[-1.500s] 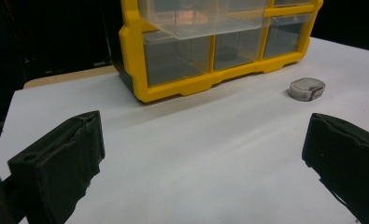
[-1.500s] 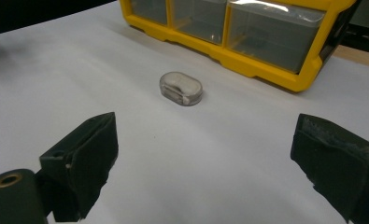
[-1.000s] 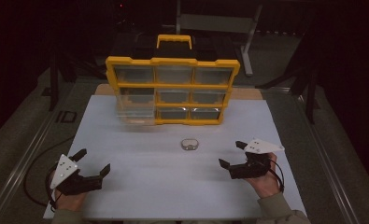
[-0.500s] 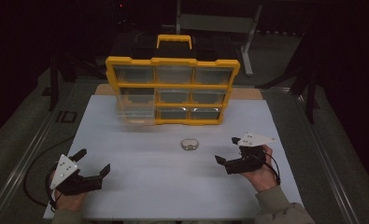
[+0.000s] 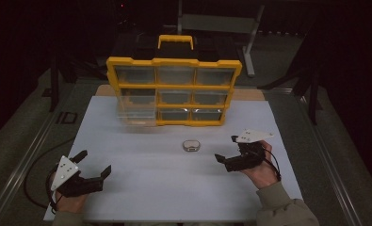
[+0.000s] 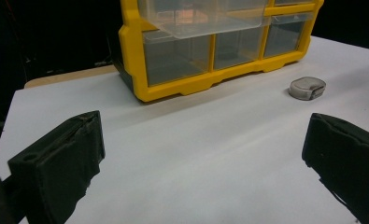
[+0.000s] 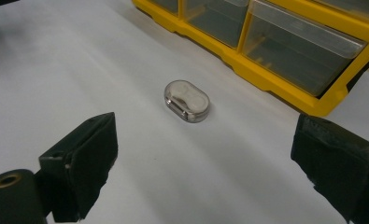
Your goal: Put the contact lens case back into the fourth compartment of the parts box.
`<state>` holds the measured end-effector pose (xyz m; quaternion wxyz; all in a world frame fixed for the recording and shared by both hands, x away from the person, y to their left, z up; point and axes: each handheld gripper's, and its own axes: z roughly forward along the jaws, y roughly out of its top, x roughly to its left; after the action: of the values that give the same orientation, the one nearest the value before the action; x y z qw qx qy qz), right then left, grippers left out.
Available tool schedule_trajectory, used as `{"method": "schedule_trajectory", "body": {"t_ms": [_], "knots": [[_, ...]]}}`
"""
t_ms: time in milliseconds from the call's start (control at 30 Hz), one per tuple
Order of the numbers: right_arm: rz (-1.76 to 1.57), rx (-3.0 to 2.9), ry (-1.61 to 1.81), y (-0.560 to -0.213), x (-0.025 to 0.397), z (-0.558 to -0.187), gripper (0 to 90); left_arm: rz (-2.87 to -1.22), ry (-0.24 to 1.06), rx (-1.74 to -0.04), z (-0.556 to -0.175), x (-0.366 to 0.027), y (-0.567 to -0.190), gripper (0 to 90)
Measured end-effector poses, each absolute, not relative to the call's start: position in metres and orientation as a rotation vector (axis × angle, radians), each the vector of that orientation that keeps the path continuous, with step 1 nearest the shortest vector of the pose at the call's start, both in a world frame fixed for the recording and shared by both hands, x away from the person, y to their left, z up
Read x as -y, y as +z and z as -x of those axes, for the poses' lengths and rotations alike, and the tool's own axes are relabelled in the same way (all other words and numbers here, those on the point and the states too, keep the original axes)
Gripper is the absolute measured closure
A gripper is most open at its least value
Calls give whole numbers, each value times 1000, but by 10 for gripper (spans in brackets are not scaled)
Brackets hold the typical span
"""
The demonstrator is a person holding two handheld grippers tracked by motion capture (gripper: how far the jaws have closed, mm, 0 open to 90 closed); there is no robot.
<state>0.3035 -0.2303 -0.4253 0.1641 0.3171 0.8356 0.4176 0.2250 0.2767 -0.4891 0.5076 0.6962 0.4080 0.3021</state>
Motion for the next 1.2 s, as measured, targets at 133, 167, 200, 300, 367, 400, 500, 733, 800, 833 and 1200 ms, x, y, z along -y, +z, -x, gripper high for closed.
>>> {"method": "schedule_trajectory", "body": {"t_ms": [133,167,200,300,367,400,500,733,800,833,1200], "knots": [[-893,-2398,1177,-423,227,-307,70,-1679,729,-983,-225,-276,-489,0],[-890,-2401,1176,-422,226,-308,70,-1679,729,-983,-225,-276,-489,0],[-886,-2404,1174,-421,225,-309,70,-1679,729,-983,-225,-276,-489,0],[-875,-2414,1161,-419,223,-312,70,-1680,730,-983,-225,-276,-489,0],[-867,-2421,1154,-418,221,-314,71,-1680,730,-983,-225,-276,-489,0],[-864,-2425,1152,-418,220,-316,70,-1681,730,-983,-225,-276,-489,0],[-859,-2437,1138,-416,218,-318,70,-1681,731,-982,-225,-276,-489,0],[-842,-2459,1117,-413,213,-325,70,-1682,732,-983,-225,-276,-489,0],[-844,-2467,1110,-413,213,-328,70,-1682,731,-983,-225,-276,-489,0],[-846,-2468,1108,-413,212,-329,70,-1683,732,-983,-225,-276,-489,0],[-826,-2524,1071,-415,204,-343,70,-1683,730,-984,-225,-276,-489,0]]}}
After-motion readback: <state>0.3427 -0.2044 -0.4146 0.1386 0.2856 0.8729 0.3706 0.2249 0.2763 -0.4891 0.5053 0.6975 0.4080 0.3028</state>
